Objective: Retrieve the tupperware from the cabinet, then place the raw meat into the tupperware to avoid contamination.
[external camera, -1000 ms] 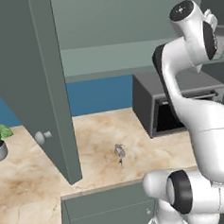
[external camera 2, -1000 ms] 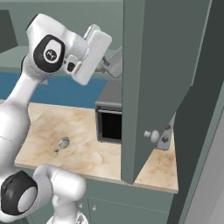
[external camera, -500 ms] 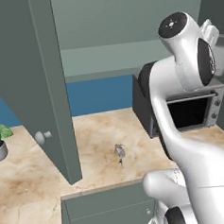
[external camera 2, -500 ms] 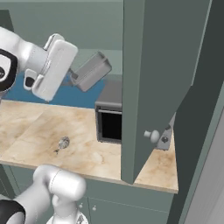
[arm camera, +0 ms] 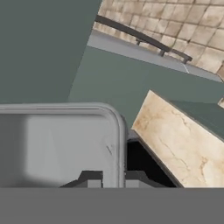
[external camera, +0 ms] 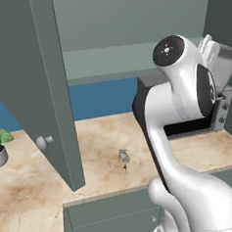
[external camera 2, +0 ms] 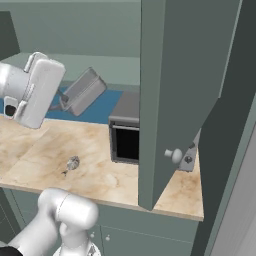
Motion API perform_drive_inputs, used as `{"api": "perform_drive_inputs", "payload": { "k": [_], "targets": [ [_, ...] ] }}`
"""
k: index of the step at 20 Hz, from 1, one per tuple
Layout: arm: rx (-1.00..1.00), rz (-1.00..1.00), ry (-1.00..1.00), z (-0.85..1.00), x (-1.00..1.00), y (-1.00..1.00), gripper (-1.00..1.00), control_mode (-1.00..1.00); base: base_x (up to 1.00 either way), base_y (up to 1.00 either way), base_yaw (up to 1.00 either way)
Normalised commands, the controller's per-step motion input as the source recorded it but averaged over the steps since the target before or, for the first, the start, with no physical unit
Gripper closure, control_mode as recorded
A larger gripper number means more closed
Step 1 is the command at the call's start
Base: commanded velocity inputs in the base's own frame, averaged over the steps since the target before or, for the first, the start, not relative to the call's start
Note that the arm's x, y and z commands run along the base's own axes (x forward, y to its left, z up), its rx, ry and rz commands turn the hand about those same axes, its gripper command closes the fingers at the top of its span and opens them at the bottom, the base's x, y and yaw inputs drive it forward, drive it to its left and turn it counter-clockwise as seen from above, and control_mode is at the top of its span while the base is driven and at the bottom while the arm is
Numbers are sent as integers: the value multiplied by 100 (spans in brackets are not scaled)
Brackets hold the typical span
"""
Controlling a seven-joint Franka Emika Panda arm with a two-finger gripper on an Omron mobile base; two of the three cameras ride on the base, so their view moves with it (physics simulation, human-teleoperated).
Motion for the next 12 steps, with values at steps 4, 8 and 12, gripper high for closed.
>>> {"api": "perform_drive_inputs", "payload": {
  "k": [4, 8, 12],
  "targets": [
    [5, 5, -1, -18, -15, 37, 100, -100, 0, 0, 0],
    [9, 9, 0, -25, -5, 35, 100, -100, 0, 0, 0],
    [8, 10, 0, -26, -12, 42, 100, -100, 0, 0, 0]
  ]
}}
